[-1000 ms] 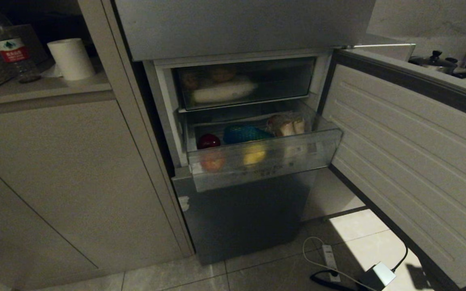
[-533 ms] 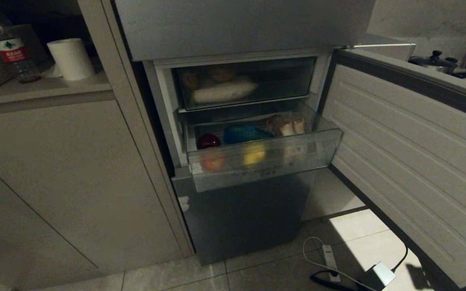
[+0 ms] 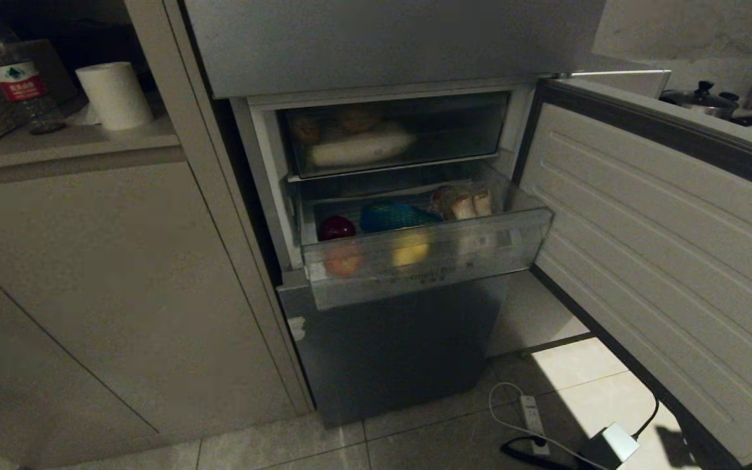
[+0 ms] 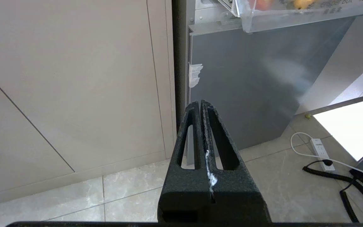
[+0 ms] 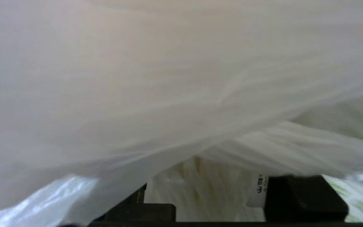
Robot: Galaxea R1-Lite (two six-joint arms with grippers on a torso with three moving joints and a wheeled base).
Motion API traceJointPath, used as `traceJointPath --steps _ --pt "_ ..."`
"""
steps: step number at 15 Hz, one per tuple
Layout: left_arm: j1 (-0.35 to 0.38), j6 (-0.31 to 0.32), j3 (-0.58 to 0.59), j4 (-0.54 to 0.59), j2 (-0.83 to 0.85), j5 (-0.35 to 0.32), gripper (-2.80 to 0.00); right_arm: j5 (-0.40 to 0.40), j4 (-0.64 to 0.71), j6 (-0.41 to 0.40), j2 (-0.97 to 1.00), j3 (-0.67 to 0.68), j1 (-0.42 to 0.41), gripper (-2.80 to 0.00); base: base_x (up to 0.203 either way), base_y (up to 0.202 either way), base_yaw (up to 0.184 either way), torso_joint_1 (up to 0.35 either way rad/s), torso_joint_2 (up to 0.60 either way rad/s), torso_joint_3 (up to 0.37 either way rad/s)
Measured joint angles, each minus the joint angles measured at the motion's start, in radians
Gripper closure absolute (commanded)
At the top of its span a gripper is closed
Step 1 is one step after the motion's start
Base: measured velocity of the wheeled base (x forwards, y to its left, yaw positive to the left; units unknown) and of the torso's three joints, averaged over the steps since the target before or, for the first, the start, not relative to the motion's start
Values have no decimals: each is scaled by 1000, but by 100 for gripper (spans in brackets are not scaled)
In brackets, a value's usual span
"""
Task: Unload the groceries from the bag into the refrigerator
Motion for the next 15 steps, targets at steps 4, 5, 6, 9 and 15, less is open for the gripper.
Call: traceJointPath --steps 4,5,6,9,15 --pt "0 0 0 0 0 0 0 1 38 -1 -57 -51 -64 0 0 0 0 0 0 0" --pt "0 0 0 0 0 0 0 0 70 0 -69 -78 -87 0 0 0 0 0 0 0" --pt "0 0 0 0 0 0 0 -2 110 -1 -77 -113 -110 0 0 0 0 0 0 0" --pt "0 0 0 0 0 0 0 -27 296 -1 -86 -289 -178 0 0 0 0 0 0 0" --pt "0 0 0 0 0 0 0 -171 682 39 -51 -655 -239 0 0 0 0 0 0 0"
